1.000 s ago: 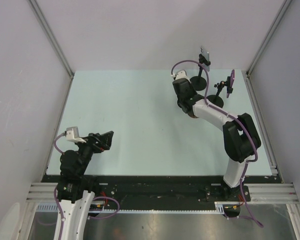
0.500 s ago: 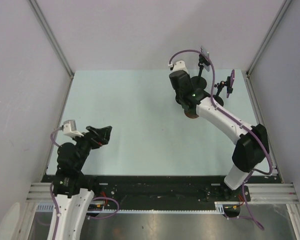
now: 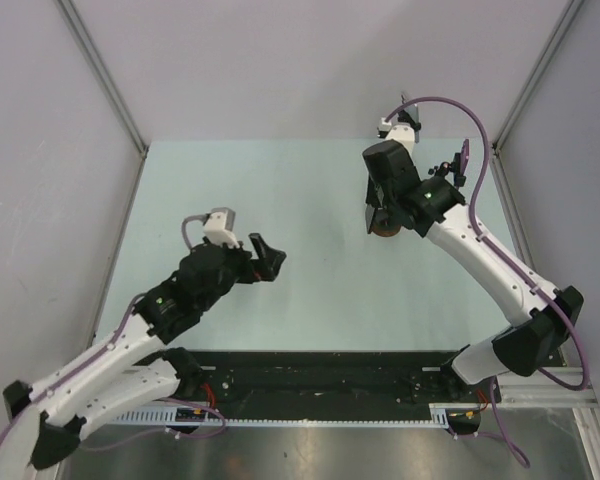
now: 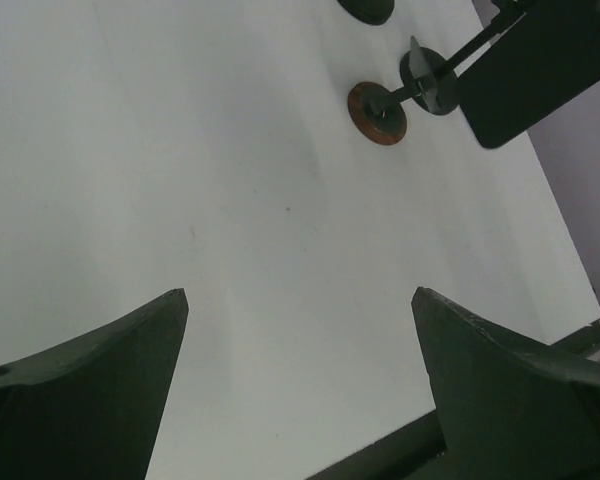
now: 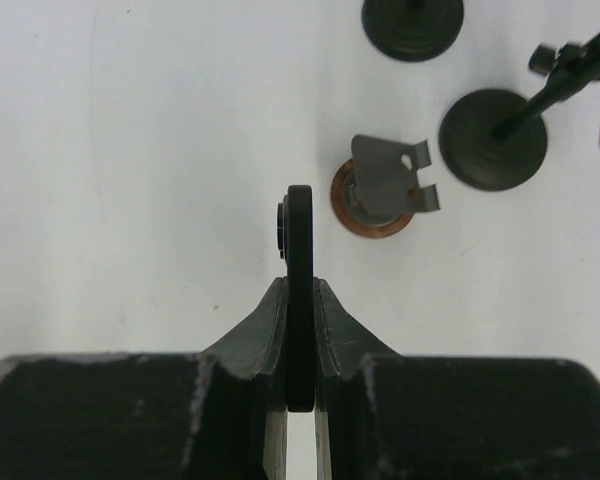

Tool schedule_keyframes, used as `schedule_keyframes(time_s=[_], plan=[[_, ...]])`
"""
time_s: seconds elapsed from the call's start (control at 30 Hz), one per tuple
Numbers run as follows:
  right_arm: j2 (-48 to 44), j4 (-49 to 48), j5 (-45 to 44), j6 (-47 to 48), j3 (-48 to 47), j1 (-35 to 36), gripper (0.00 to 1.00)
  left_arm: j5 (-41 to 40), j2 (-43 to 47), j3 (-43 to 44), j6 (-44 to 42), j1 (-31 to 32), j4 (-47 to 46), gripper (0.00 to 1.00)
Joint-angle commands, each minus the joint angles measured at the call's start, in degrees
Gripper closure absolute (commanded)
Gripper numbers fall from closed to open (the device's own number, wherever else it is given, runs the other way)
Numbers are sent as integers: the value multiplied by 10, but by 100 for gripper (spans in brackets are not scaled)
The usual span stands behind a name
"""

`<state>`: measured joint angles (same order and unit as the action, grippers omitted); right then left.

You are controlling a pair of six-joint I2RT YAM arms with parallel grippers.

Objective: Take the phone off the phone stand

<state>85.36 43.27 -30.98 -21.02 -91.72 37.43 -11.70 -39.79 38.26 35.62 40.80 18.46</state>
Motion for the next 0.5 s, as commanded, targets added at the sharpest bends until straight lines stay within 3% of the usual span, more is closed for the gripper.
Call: schedule_keyframes(time_s=[0.0, 0.2, 0.47], plan=[[-61, 16, 48, -97, 16, 4, 100, -140, -86, 67, -61, 106, -110, 0], [-89, 18, 87, -138, 40, 6, 100, -200, -187, 100, -201, 220, -283, 0], [-119, 19, 133, -177, 58, 6, 100, -234, -325, 161, -322, 286, -362, 0]])
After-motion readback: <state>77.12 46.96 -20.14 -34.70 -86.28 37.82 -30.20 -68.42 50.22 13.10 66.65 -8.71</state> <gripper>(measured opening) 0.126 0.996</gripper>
